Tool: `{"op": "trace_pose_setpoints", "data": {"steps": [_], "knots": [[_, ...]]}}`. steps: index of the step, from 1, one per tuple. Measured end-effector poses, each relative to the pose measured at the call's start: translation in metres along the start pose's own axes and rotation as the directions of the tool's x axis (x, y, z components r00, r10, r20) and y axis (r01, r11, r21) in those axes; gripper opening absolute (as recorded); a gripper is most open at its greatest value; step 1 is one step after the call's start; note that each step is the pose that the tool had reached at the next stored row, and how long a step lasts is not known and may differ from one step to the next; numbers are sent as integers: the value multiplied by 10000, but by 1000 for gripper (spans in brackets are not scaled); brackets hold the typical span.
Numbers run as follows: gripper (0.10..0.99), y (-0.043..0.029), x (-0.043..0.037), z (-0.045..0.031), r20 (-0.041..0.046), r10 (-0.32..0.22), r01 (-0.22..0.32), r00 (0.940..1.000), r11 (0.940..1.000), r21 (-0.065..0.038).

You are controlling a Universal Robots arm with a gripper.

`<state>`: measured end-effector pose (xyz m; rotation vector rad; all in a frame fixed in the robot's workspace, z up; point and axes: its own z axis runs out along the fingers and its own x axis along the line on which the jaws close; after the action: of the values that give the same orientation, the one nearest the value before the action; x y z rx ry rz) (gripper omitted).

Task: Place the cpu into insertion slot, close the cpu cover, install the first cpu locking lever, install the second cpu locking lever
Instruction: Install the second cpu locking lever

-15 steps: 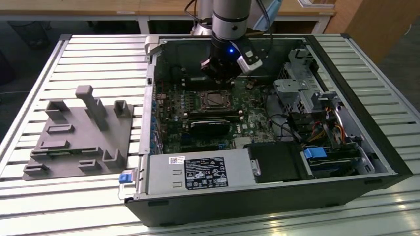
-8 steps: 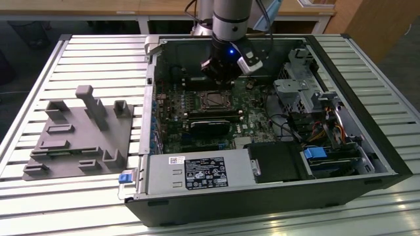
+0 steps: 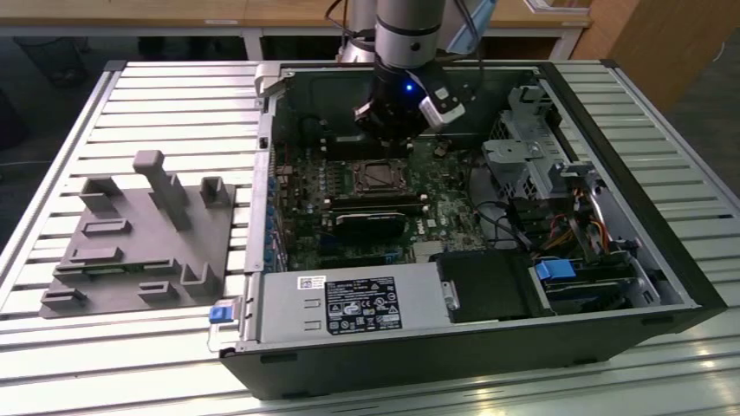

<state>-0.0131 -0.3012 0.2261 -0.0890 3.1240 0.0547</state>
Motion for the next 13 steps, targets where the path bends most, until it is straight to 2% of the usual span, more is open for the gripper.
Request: {"op": "trace_pose_setpoints", "data": {"steps": [2,5,13], "knots": [[118,1,-1,-44,0,0,0,10000,10000,0],[118,-17,0,-46,0,-2,2,10000,10000,-2],[118,-248,13,-53,-1,-1,1,10000,10000,1]]}}
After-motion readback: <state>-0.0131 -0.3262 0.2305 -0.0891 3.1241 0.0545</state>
